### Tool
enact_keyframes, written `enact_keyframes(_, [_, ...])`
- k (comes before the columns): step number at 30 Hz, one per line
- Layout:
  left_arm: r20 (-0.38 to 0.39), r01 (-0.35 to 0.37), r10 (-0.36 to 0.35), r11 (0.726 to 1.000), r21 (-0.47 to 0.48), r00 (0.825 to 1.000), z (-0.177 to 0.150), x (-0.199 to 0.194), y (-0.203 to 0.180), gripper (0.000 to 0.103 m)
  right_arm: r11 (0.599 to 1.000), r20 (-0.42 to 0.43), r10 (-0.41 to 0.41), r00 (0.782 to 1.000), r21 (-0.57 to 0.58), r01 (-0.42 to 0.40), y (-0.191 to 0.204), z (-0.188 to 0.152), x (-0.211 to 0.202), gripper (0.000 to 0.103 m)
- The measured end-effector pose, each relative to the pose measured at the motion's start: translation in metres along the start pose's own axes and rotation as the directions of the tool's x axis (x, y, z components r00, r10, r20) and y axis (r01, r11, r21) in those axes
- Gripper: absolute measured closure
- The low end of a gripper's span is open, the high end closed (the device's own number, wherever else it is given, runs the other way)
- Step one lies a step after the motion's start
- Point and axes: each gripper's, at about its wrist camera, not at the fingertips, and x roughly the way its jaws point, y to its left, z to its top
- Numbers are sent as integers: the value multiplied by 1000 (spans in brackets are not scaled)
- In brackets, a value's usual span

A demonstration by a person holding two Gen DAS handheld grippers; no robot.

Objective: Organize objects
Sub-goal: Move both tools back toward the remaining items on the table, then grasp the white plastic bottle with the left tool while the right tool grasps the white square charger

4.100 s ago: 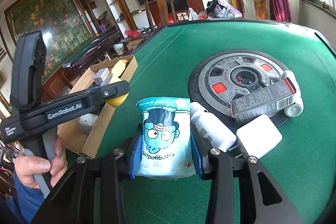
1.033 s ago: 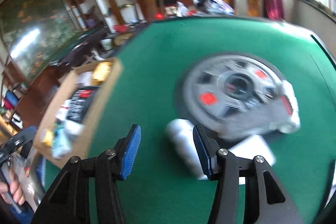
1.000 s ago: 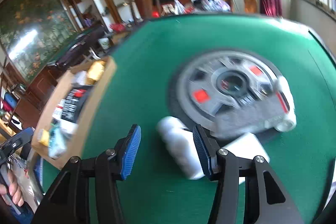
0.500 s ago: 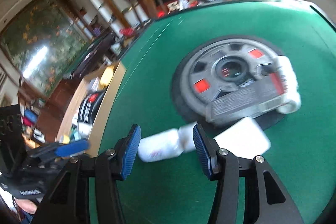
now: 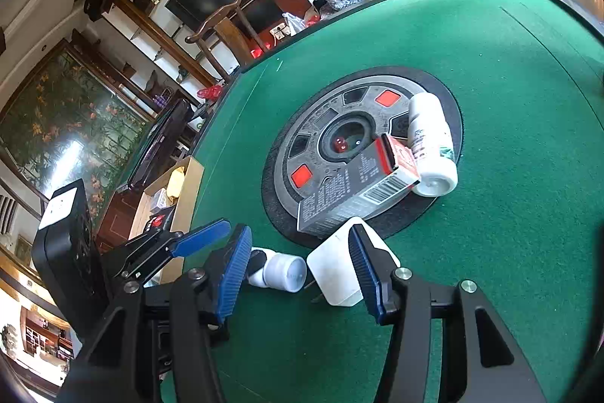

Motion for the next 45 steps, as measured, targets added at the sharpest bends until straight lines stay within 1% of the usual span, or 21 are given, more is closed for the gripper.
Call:
enact_keyframes(2, [-30, 56, -56, 998, -12, 998, -3, 0, 4, 52, 1000, 6, 1, 1000, 5, -1, -1, 1, -2, 49])
enact_keyframes(3, [-46, 93, -94, 995, -29, 995, -5, 0, 7, 51, 1000, 7, 2, 1000, 6, -2, -1, 1, -2, 49])
enact_keyframes(5, [-69, 138, -141, 990, -40, 988, -9, 1, 7, 49, 1000, 8, 2, 1000, 9, -2, -2, 1, -3, 49])
enact_keyframes(8, [-101, 141, -140, 990, -2, 985, -20, 1, -2, 49, 1000, 5, 3, 1000, 11, -3, -1, 1, -1, 49])
enact_keyframes(10, [-129, 175, -170, 984, 23, 977, -26, 4, -11, 49, 1000, 5, 3, 1000, 13, -3, -2, 1, -1, 49])
enact_keyframes(12, [-120, 148, -140, 987, 62, 983, -30, 5, -22, 49, 1000, 4, -5, 1000, 14, 5, -2, 1, 0, 49])
enact_keyframes(13, [-113, 138, -130, 988, 64, 985, -30, 6, -25, 49, 1000, 1, -6, 1000, 13, 6, -2, 1, 1, 49])
enact_keyframes(17, [-117, 132, -135, 991, -34, 984, -24, 14, -24, 48, 999, -16, -39, 999, -10, 38, -2, 0, 4, 49])
enact_keyframes(20, [-116, 150, -166, 980, -133, 979, -19, 17, -14, 48, 993, -31, -103, 994, -64, 101, 3, -1, 9, 49])
enact_keyframes(22, [-115, 190, -215, 961, -199, 970, -18, 16, -6, 48, 988, -32, -132, 991, -83, 129, 3, -2, 11, 49])
enact_keyframes(25, [-110, 273, -310, 925, -264, 944, -20, 13, 3, 48, 987, -43, -146, 988, -77, 142, -2, -4, 15, 49])
enact_keyframes(28, [-97, 317, -362, 895, -314, 927, -23, 13, 13, 49, 986, -58, -154, 986, -76, 150, -4, -4, 18, 49])
enact_keyframes(29, [-88, 335, -384, 879, -340, 919, -24, 13, 17, 49, 985, -59, -158, 986, -77, 153, -4, -5, 18, 49])
enact_keyframes(31, [-68, 373, -435, 834, -405, 898, -25, 14, 25, 49, 986, -62, -152, 986, -77, 148, -4, -5, 19, 47])
enact_keyframes(33, [-56, 385, -463, 794, -470, 885, -24, 18, 31, 48, 987, -62, -149, 987, -74, 145, -3, -7, 19, 47])
enact_keyframes(35, [-64, 366, -457, 780, -507, 887, -20, 20, 33, 47, 987, -60, -148, 987, -72, 143, -3, -7, 18, 47])
enact_keyframes(37, [-79, 328, -438, 770, -547, 896, -14, 22, 33, 47, 988, -56, -142, 988, -64, 138, -4, -7, 16, 47])
enact_keyframes(39, [-103, 276, -400, 775, -568, 911, -8, 24, 31, 47, 989, -48, -138, 989, -57, 135, -4, -6, 14, 47])
enact_keyframes(40, [-115, 258, -388, 777, -574, 914, -5, 26, 30, 47, 989, -45, -141, 989, -56, 138, -4, -5, 13, 47])
enact_keyframes(43, [-126, 232, -375, 770, -595, 918, 3, 30, 29, 47, 989, -38, -140, 989, -46, 138, -6, -5, 10, 47])
enact_keyframes(45, [-127, 231, -378, 763, -604, 917, 5, 31, 30, 47, 990, -34, -140, 990, -33, 139, -7, -4, 9, 47])
